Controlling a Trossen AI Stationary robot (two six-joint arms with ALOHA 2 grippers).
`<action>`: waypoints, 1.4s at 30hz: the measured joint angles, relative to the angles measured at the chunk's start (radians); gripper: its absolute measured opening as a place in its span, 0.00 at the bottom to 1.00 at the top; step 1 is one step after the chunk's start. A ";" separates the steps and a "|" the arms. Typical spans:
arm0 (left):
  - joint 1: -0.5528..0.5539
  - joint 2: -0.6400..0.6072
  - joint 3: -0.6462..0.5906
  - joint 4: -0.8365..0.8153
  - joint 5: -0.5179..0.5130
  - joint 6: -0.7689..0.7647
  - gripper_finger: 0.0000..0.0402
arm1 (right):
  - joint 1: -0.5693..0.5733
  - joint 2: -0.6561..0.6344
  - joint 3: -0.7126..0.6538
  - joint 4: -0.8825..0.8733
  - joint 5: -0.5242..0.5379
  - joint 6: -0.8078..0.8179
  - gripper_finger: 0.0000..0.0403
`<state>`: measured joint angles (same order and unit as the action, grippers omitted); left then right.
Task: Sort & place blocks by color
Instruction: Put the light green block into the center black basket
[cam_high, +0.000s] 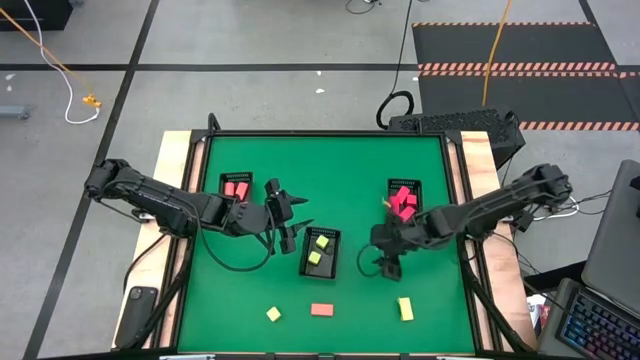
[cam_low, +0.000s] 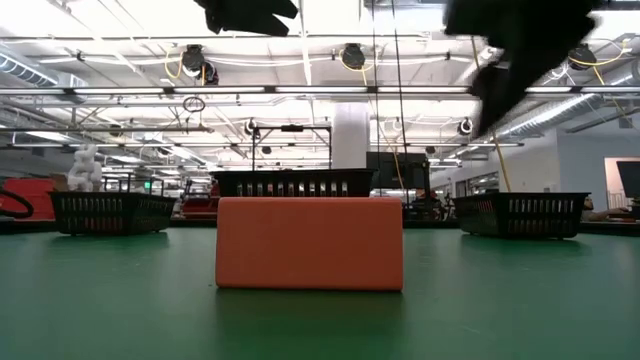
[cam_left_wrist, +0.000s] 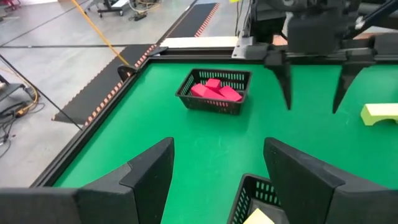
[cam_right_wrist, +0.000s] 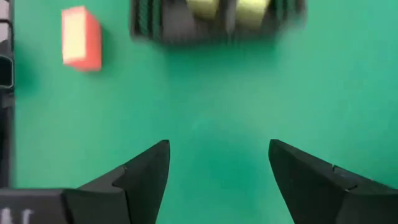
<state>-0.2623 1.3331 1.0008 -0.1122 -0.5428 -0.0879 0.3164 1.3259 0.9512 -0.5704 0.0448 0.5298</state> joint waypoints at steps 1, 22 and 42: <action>0.000 0.000 0.000 0.004 -0.001 0.000 0.62 | 0.017 -0.004 0.000 -0.039 -0.015 0.080 0.66; -0.002 0.000 0.000 -0.077 -0.007 -0.125 0.62 | 0.175 0.009 0.000 -0.136 -0.314 0.923 0.62; -0.130 0.001 0.000 -0.102 0.015 -0.189 0.62 | 0.347 0.214 0.000 0.000 -0.331 1.427 0.62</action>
<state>-0.3922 1.3338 1.0012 -0.2140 -0.5279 -0.2765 0.6639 1.5403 0.9508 -0.5708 -0.2863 1.9568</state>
